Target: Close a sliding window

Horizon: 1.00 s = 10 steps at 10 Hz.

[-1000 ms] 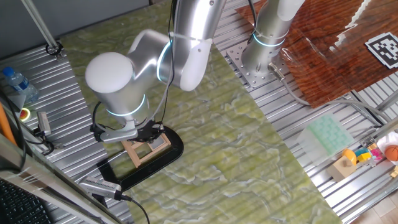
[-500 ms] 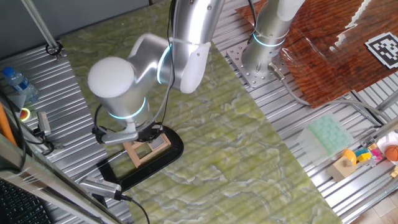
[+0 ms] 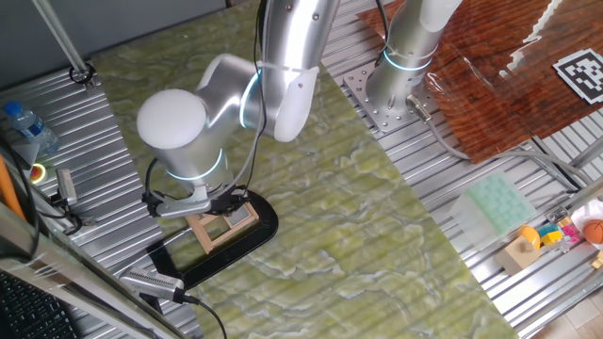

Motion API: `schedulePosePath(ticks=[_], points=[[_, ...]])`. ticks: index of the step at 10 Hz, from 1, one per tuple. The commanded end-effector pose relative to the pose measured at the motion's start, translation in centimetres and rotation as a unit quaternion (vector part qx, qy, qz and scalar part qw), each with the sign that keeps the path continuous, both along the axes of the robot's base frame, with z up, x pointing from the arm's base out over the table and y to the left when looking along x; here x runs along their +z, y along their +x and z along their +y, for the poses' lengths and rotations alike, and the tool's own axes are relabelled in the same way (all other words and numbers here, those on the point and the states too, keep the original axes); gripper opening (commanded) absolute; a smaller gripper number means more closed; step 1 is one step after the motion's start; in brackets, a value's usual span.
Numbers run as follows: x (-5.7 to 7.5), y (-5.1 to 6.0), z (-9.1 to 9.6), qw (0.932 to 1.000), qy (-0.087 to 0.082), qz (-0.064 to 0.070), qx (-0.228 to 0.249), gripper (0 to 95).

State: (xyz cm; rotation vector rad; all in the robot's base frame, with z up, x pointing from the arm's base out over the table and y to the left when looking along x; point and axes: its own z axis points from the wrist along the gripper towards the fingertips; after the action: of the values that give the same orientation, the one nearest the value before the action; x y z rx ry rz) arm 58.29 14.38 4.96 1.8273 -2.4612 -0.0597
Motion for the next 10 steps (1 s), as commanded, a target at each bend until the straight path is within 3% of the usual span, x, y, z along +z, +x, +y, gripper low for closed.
schedulePosePath(ticks=[1, 6, 9, 10], points=[[0.0, -0.1, 0.0, 1.0, -0.003, 0.001, 0.007, 0.0], [-1.1, -0.4, -0.1, 0.9988, -0.014, -0.003, 0.046, 0.0], [-1.4, -0.5, -0.2, 0.9974, -0.009, -0.003, 0.072, 0.0], [-1.4, -0.5, -0.2, 0.9949, 0.0, -0.003, 0.101, 0.0]])
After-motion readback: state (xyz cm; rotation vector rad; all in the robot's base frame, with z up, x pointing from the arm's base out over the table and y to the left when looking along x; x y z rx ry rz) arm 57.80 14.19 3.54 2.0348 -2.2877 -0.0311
